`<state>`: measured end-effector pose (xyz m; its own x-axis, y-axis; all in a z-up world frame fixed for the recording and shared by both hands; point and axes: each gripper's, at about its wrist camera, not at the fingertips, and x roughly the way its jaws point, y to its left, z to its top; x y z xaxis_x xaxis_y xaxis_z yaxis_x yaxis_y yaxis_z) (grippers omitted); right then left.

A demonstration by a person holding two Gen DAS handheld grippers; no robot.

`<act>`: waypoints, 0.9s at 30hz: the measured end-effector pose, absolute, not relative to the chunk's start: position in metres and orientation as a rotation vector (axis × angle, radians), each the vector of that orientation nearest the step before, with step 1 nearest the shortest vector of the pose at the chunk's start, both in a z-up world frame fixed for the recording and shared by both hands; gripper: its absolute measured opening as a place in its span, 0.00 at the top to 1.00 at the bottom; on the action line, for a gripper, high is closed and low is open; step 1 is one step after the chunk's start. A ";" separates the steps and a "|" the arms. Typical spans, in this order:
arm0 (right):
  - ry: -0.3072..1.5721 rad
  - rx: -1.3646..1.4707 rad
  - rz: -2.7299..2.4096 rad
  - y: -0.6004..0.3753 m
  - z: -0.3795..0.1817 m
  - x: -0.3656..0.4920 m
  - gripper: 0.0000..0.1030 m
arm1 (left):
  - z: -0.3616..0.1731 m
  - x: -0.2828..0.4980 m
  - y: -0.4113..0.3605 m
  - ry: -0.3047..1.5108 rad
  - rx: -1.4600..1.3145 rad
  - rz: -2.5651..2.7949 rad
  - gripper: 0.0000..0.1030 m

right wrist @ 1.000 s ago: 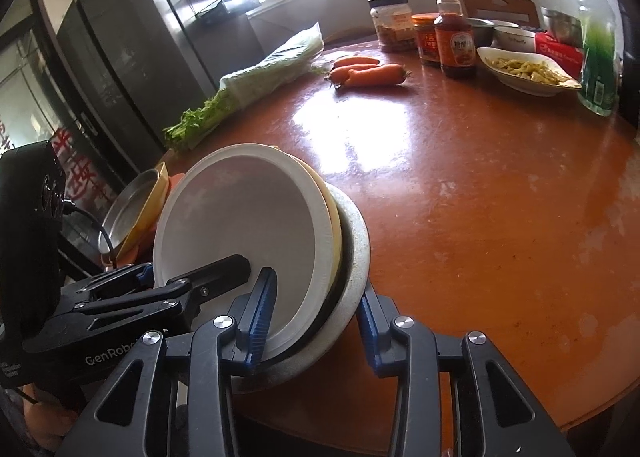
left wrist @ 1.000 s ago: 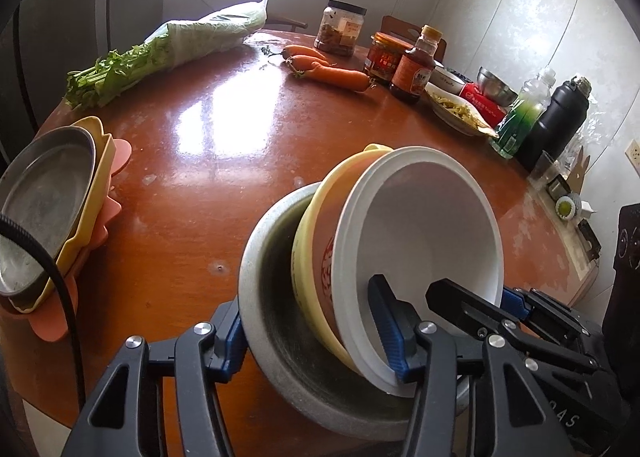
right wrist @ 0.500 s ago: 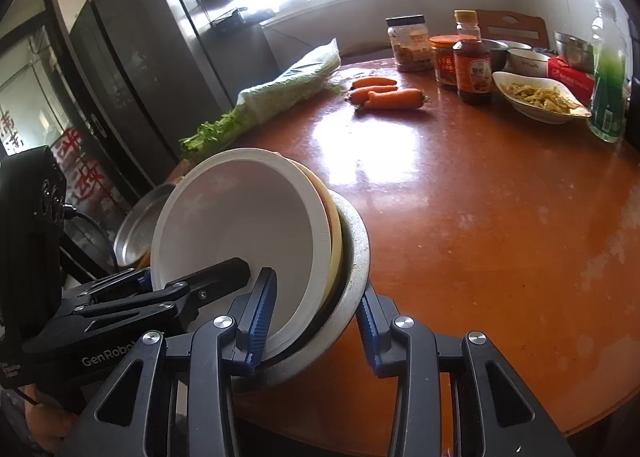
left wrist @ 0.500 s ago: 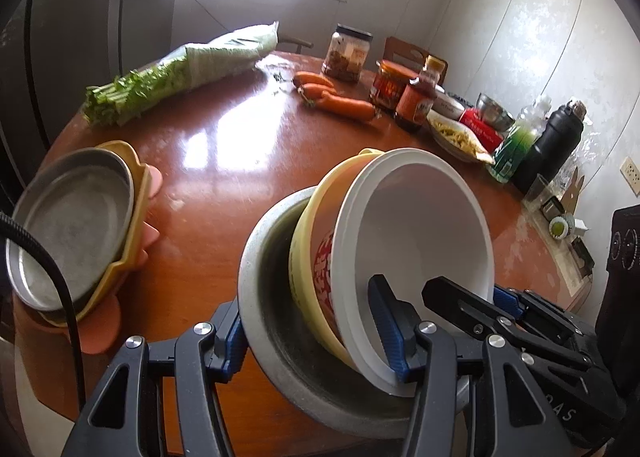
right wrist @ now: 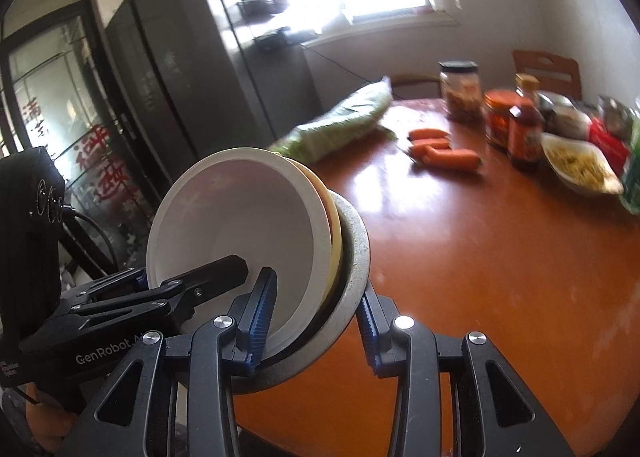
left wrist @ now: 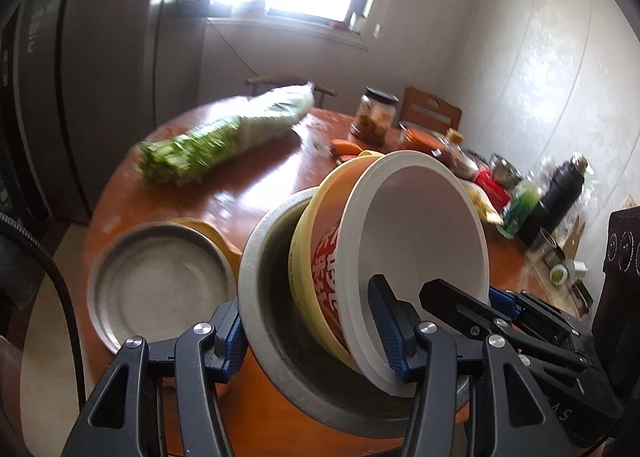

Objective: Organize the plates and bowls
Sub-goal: 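Lift and carry the bowl stack with the left tool toward the plate stack while the right tool supports it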

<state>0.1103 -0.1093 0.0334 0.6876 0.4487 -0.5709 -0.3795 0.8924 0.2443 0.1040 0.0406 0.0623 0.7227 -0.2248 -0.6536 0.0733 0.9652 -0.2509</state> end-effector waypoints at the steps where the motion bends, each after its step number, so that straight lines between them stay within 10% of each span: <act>1: 0.660 0.103 0.477 -0.102 0.037 0.112 0.61 | 0.066 0.103 0.047 0.736 -0.220 -0.157 0.47; 27: 0.723 0.031 0.650 0.023 0.012 0.155 0.60 | 0.038 0.114 0.160 0.791 -0.299 0.010 0.47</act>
<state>0.1553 0.0232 0.0120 0.5639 0.5623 -0.6048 -0.5419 0.8046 0.2428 0.1137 0.1596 0.0375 0.7051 -0.1032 -0.7016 -0.1200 0.9577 -0.2614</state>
